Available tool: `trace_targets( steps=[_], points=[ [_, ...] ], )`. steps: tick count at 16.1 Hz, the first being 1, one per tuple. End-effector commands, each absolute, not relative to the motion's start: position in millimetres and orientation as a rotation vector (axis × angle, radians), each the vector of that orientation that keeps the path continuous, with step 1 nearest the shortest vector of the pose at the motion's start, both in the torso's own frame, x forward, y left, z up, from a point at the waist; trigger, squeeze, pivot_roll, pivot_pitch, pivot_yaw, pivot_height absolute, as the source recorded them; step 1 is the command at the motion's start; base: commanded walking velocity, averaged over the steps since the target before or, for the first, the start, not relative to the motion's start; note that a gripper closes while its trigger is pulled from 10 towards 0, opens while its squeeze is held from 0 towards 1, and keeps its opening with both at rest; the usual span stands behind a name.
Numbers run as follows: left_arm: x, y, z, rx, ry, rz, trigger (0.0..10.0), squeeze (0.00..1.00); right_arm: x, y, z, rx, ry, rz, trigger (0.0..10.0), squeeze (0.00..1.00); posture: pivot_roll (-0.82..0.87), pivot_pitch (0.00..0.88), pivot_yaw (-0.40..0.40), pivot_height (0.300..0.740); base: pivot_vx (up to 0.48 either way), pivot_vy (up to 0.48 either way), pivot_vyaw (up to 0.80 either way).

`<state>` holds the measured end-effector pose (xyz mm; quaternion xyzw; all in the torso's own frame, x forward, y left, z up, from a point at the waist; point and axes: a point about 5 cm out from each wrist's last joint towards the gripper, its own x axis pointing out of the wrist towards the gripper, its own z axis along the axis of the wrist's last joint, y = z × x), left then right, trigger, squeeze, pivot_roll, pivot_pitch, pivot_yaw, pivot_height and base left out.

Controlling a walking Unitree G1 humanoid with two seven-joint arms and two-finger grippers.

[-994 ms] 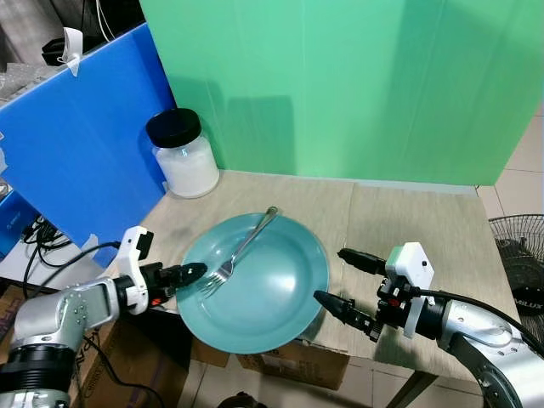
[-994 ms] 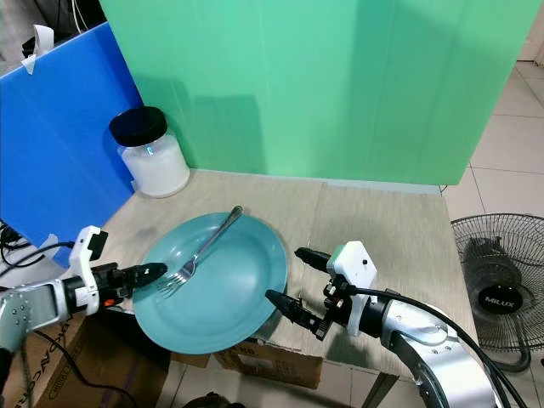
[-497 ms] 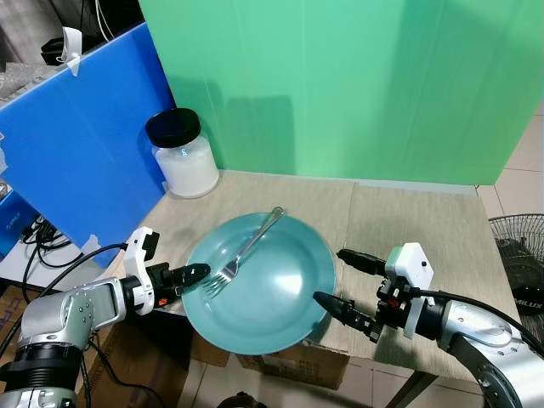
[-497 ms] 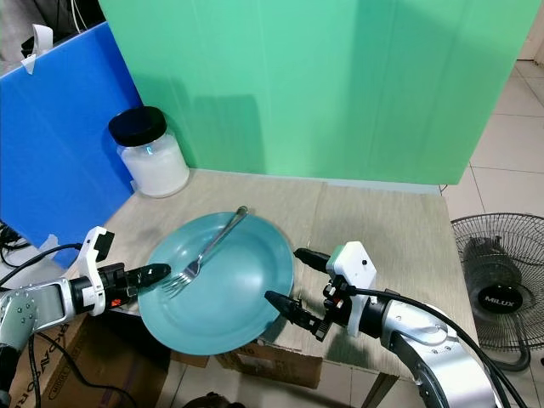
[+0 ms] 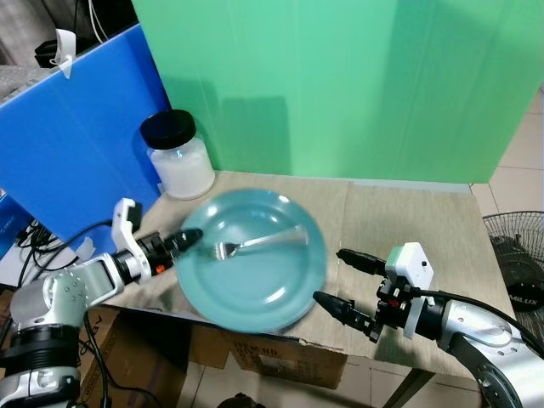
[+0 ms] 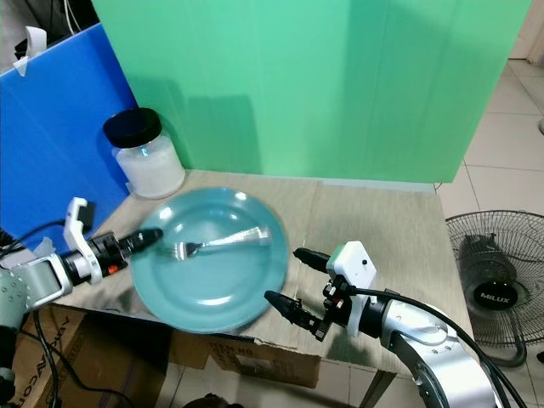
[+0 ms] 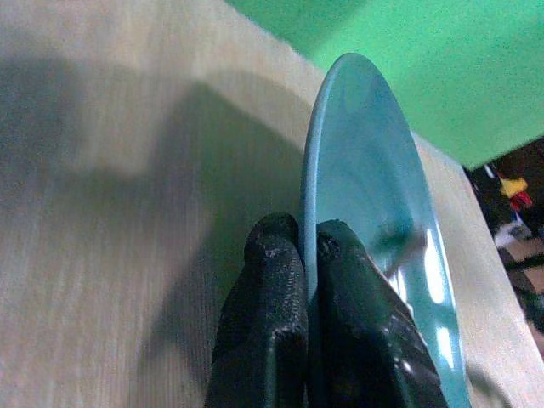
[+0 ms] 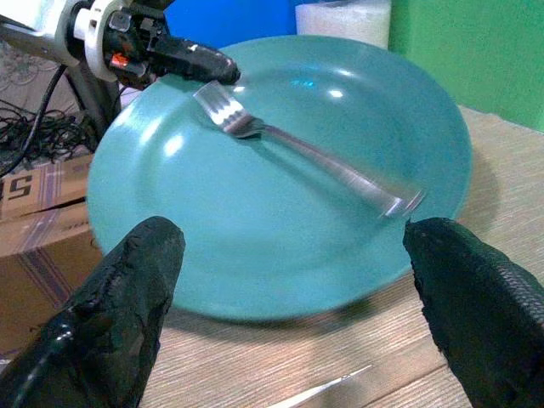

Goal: Setting the table

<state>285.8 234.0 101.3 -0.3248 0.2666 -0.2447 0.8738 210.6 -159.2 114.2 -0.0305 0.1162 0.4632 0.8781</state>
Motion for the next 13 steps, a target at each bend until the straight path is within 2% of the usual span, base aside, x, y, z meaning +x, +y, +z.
trace_targets(
  steps=[1,4,13],
  points=[
    [289,243,103,-0.641,0.548,-0.439,0.0,0.0,212,-154,122,-0.069,0.21,0.988,10.0,0.0,0.08,0.0,0.165,0.74,0.0,0.0,0.0],
    [298,247,110,-0.643,0.51,-0.398,0.0,0.0,213,-154,122,-0.068,0.206,0.984,10.0,0.0,0.09,0.0,0.165,0.74,0.0,0.0,0.0],
    [316,252,148,-0.414,0.321,-0.381,0.0,0.0,214,-155,124,-0.072,0.197,0.973,10.0,0.0,0.09,0.0,0.163,0.74,0.0,0.0,0.0]
  ],
)
